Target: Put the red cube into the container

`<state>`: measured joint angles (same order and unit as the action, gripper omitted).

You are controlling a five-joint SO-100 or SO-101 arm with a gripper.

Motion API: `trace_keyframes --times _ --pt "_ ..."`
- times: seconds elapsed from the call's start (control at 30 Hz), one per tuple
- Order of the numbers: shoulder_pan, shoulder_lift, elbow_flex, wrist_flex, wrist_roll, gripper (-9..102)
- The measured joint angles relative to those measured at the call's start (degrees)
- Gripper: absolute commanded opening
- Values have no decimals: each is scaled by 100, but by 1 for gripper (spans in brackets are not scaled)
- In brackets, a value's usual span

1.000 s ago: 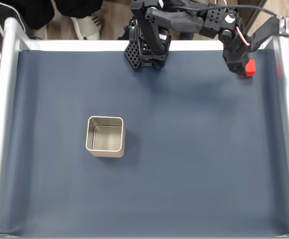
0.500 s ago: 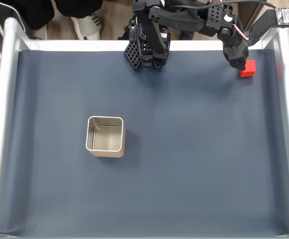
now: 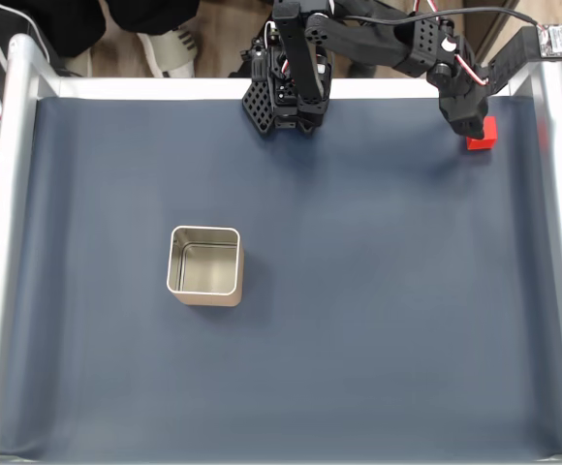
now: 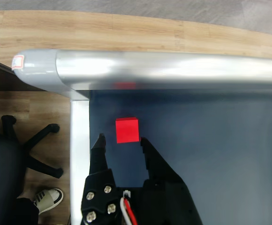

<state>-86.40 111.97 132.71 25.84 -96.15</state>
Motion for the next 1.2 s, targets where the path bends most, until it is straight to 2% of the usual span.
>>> trace_keyframes --times 0.63,1.0,1.2 --pt "246 -677 97 -932 -352 25" --pt "237 -870 97 -958 -352 15" --pt "237 -896 97 -958 -299 6"
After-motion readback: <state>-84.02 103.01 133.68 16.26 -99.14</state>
